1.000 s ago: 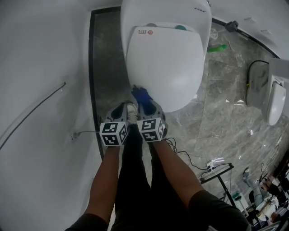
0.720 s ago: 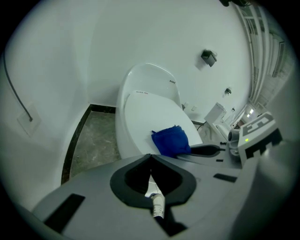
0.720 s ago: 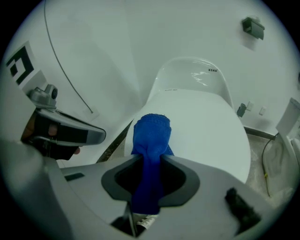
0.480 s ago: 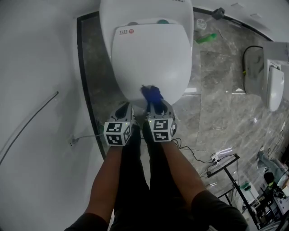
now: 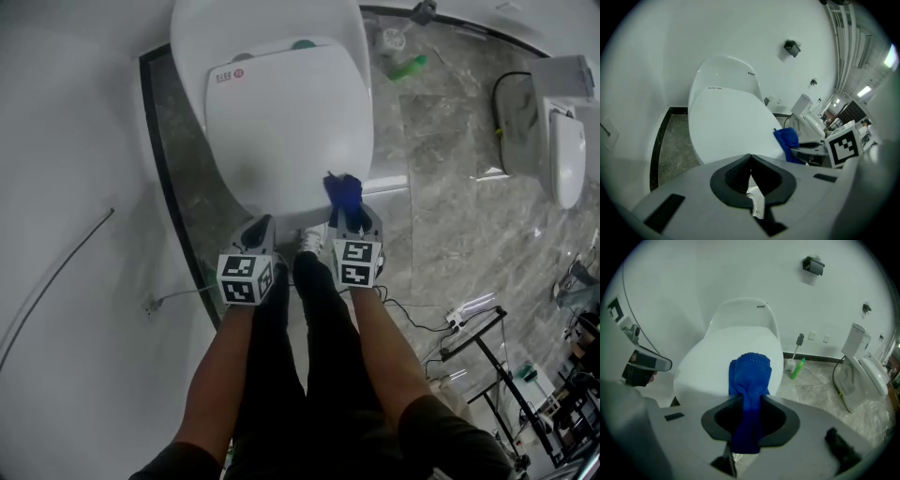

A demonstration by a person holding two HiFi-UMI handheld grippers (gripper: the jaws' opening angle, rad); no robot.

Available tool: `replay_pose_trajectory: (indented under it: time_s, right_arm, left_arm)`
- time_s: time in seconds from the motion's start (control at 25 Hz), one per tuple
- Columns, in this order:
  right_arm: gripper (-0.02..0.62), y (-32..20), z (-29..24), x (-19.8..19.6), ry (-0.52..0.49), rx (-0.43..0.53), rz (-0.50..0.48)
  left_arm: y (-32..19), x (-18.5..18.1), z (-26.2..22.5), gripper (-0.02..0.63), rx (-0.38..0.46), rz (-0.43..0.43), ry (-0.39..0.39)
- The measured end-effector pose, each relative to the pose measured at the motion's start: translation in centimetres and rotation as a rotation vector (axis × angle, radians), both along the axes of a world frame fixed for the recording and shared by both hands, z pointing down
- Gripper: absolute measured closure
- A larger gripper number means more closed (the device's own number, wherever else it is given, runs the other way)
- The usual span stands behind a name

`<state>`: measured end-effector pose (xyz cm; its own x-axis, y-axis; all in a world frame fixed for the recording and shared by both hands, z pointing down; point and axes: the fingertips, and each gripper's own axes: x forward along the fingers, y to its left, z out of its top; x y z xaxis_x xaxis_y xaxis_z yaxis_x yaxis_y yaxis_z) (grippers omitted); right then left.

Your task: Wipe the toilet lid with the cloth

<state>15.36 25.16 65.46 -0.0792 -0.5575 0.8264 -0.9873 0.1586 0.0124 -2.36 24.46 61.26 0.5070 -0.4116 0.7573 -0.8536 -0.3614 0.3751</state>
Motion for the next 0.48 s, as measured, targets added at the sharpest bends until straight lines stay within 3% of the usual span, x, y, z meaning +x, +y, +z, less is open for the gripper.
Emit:
replay_pose_trajectory:
  time_s: [0.12, 0.24, 0.48]
  right_arm:
    - [0.501, -0.2, 0.5, 1.1, 0.015, -0.029, 0.031]
    - [0.5, -1.1, -1.0, 1.2, 0.014, -0.031, 0.037]
    - [0.5, -5.9, -14.2, -0.1, -0.007, 0.169, -0.024]
  left_arm:
    - [-0.1, 0.7, -0.4, 0.595, 0.002, 0.021, 0.007]
    - [-0.9, 0.4, -3.1, 0.595, 0.025, -0.012, 0.041]
    - [-5.4, -0.4, -14.4, 0.595, 0.198, -0.055, 0.076]
